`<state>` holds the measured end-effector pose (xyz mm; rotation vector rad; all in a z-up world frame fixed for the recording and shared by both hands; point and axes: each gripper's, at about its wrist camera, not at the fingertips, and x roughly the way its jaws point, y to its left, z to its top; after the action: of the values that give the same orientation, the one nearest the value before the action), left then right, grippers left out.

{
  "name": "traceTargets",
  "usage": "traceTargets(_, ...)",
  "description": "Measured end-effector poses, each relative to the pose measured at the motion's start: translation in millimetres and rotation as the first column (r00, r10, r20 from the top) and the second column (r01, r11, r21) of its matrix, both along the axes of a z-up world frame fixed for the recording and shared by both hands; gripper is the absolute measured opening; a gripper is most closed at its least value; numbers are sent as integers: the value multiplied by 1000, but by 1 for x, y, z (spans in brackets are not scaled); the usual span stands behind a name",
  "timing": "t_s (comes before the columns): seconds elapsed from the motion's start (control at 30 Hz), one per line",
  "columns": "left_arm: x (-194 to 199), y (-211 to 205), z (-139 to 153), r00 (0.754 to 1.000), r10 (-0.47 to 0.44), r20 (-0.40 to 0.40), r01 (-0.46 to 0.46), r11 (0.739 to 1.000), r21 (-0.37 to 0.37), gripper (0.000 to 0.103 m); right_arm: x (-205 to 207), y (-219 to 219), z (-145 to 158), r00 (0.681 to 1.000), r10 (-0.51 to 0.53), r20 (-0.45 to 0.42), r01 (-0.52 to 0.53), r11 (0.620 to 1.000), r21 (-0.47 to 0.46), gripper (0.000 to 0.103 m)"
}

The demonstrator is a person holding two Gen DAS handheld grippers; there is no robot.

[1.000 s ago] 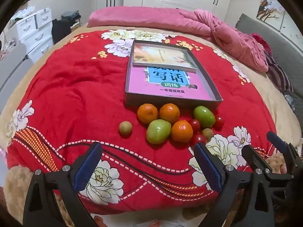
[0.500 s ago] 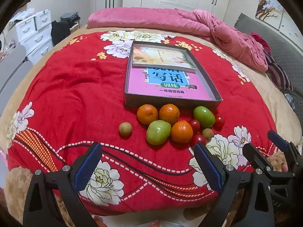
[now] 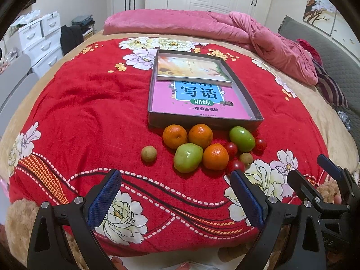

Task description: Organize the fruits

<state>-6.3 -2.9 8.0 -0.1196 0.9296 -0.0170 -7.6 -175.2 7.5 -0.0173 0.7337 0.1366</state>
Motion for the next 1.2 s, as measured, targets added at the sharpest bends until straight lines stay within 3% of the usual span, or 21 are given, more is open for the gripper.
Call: traceTargets(1.2,13,19,-12,999,34,-14,-34,999,-5,97,15,-2,-12,1000,11,-25,-10,1000,5,103)
